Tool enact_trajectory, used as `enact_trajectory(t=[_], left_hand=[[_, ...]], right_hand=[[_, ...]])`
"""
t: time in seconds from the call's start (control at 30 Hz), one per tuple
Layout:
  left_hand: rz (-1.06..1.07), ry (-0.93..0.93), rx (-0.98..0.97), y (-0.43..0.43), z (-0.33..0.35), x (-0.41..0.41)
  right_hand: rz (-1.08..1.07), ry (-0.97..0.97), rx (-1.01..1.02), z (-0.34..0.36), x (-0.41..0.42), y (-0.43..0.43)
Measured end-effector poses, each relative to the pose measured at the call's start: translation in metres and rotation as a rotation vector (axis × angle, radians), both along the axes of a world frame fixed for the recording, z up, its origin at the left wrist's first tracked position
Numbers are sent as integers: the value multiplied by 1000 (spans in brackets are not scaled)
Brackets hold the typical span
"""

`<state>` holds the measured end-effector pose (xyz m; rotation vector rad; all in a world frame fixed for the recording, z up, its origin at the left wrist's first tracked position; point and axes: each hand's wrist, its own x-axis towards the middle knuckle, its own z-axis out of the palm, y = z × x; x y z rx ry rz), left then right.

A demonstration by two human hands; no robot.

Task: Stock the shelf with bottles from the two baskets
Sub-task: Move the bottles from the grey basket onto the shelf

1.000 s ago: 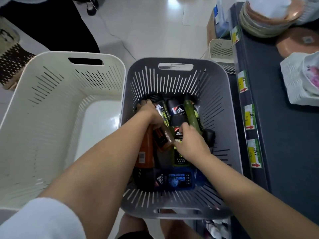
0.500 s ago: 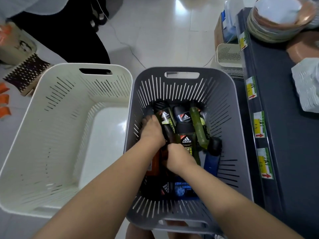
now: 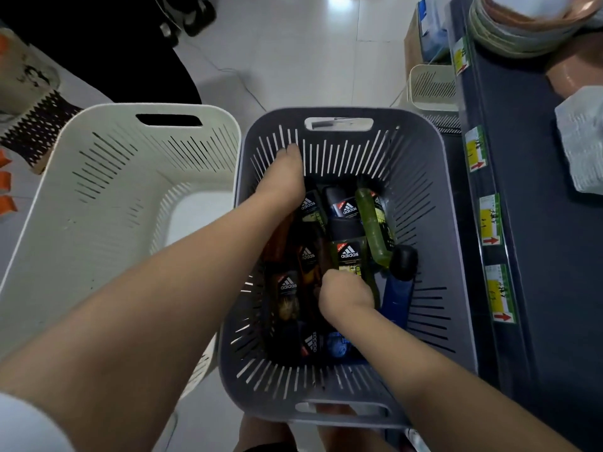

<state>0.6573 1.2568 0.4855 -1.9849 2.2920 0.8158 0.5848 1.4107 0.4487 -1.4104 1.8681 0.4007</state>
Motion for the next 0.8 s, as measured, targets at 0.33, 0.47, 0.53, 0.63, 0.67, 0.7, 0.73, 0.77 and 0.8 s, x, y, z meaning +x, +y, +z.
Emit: enact_trajectory(t=[0.33, 0.47, 0.53, 0.63, 0.67, 0.7, 0.73, 0.77, 0.8], left_hand=[[29, 66, 14, 6, 31, 21], [16, 56, 72, 15, 27, 23], [30, 72, 96, 21, 23, 24], [36, 102, 113, 29, 16, 26], [41, 112, 122, 32, 15, 27], [50, 121, 131, 33, 14, 27], [58, 128, 135, 34, 12, 28], [64, 133, 135, 34, 12, 28], [71, 140, 136, 34, 12, 27]], right_hand=[[-229, -284, 60, -15, 48, -14], [-66, -78, 4, -39, 73, -6], [-46, 36, -31, -47, 78, 1], [-159, -60, 5, -47, 71, 0], [-197, -108, 21, -45, 67, -2], [-231, -139, 33, -42, 63, -4], [-286, -161, 49, -42, 61, -4], [-343, -180, 54, -42, 59, -4], [-396, -204, 63, -42, 59, -3]])
